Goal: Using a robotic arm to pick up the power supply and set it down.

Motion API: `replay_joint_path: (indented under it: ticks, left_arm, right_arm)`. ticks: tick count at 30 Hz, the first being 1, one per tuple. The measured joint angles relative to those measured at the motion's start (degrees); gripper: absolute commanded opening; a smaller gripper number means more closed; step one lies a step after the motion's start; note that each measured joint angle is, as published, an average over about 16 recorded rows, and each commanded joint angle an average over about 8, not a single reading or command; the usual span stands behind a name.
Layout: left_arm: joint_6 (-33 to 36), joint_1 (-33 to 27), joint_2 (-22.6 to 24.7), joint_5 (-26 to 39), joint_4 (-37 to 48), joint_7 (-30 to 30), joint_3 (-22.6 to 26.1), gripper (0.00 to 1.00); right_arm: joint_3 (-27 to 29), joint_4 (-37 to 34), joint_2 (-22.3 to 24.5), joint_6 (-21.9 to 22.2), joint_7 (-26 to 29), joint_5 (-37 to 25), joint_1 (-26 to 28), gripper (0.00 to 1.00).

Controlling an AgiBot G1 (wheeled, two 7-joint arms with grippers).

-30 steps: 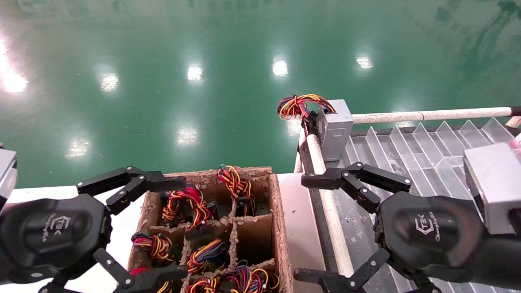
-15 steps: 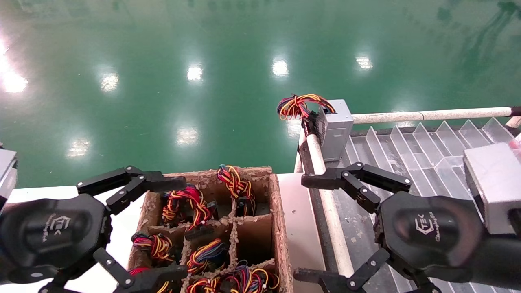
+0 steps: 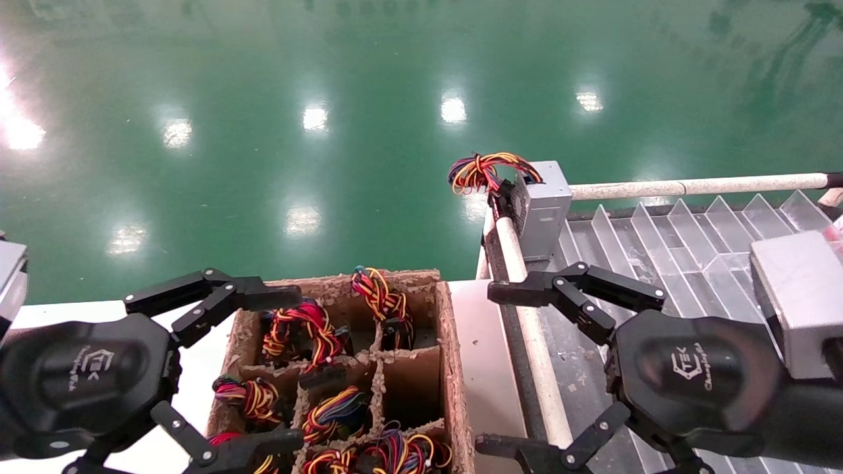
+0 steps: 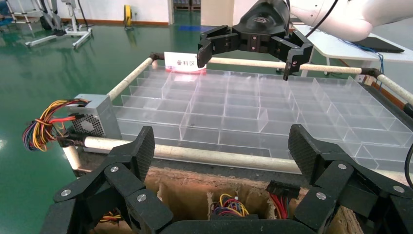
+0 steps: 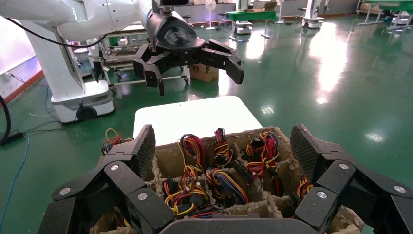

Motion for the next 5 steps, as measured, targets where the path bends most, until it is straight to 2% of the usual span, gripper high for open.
replay_joint_path:
  ticks: [5]
  left_arm:
    - [0.0,0.0,0.0,0.0,0.0,0.0,0.0,1.00]
  right_arm:
    - [0.0,0.0,0.0,0.0,0.0,0.0,0.0,1.00]
